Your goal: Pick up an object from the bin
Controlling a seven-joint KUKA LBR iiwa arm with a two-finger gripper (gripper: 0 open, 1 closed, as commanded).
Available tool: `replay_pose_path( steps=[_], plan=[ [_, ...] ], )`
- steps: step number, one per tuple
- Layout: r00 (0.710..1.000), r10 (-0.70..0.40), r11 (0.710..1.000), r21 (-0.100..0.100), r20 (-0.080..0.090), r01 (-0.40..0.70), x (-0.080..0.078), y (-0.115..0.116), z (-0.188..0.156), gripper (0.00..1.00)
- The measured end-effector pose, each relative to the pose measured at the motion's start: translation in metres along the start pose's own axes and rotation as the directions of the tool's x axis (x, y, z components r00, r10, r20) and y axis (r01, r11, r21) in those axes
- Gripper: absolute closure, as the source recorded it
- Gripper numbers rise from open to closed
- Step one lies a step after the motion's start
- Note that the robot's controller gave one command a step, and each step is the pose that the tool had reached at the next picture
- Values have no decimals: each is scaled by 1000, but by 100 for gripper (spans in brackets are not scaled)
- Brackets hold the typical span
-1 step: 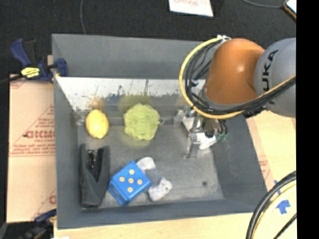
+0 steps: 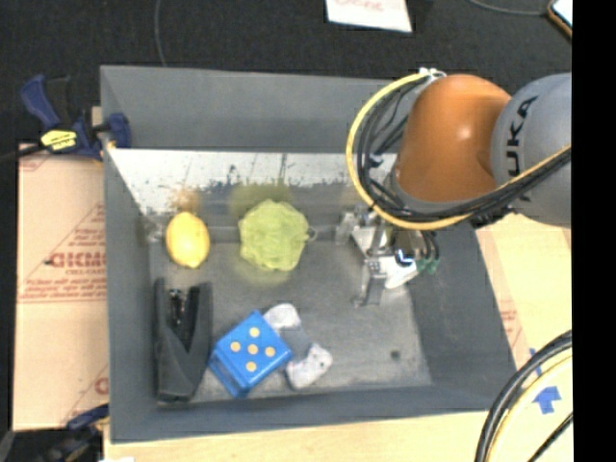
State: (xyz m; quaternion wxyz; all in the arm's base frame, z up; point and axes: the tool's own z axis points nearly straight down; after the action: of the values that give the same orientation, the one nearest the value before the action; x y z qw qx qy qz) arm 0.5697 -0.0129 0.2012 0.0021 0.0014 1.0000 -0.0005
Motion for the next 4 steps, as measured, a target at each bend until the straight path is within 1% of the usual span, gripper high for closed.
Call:
replay_pose_path(
  steps=[1,2,3,4],
  plan=[
    [983,-185,983,2,7,185,-46,4,26,0],
    [994,-111,994,1,9,111,-70,8,14,0],
    [921,-390,921,1,2,390,-62,-6,90,0],
    [959,-282,959,2,10,282,-71,13,-21,0]
  ],
)
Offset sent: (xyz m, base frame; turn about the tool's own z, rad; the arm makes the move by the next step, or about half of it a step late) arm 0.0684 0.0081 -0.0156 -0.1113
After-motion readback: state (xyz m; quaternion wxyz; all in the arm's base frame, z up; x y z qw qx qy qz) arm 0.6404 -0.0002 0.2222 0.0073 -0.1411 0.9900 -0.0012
